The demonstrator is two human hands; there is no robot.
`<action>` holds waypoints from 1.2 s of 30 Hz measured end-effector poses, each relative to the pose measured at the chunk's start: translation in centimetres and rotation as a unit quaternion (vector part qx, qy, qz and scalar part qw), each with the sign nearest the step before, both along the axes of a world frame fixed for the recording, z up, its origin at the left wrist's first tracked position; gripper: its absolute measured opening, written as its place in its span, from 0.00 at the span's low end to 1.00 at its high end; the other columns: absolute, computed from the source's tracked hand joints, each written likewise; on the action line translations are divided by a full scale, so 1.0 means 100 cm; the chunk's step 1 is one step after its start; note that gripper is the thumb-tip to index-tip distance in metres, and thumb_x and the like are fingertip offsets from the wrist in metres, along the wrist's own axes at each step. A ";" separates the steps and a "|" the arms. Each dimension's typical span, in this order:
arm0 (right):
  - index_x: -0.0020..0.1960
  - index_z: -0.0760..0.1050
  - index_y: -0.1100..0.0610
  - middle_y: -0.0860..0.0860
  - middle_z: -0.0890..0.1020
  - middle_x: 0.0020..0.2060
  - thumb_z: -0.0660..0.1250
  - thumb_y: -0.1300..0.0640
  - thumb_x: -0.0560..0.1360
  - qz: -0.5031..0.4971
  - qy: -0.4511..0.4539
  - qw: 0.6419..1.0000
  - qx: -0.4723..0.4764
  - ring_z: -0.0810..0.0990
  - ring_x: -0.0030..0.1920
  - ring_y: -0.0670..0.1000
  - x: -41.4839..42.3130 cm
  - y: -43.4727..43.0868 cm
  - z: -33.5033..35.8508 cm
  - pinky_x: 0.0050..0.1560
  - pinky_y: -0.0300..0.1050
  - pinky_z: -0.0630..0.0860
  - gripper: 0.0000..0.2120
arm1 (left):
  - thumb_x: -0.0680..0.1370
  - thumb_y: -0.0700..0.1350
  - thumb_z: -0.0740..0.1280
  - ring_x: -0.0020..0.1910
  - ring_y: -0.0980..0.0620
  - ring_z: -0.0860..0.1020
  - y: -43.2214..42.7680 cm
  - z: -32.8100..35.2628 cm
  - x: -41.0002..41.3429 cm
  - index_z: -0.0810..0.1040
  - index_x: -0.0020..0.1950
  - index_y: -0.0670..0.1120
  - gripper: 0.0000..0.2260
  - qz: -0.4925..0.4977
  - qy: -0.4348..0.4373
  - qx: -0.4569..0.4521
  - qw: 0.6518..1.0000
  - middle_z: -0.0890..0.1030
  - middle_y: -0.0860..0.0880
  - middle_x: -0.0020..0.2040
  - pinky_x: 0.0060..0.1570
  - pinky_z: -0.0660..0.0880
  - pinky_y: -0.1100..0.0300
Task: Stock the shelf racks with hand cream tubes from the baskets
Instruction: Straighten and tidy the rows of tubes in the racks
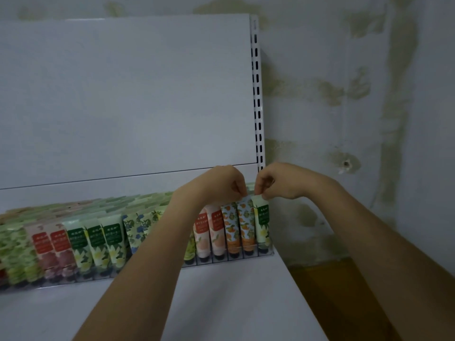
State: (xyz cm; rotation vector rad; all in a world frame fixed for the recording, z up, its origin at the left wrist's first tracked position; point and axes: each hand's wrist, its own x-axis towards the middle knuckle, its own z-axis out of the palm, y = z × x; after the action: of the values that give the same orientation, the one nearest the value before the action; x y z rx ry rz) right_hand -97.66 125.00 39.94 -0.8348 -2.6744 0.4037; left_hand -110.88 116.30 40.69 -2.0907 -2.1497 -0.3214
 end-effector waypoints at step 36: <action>0.55 0.80 0.59 0.53 0.81 0.49 0.67 0.61 0.74 -0.058 0.031 0.998 0.004 0.77 0.46 0.49 -0.027 0.042 0.001 0.42 0.40 0.72 0.11 | 0.77 0.41 0.63 0.54 0.51 0.76 0.037 0.005 -0.017 0.79 0.57 0.44 0.10 0.035 0.003 -0.001 0.999 0.80 0.48 0.57 0.50 0.67 0.65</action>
State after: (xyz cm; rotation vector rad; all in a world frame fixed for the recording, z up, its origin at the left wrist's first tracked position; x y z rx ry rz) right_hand -100.36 129.20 40.01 -0.9546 -2.5543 0.3847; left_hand -112.54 120.03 41.23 -2.0100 -2.2144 -0.3038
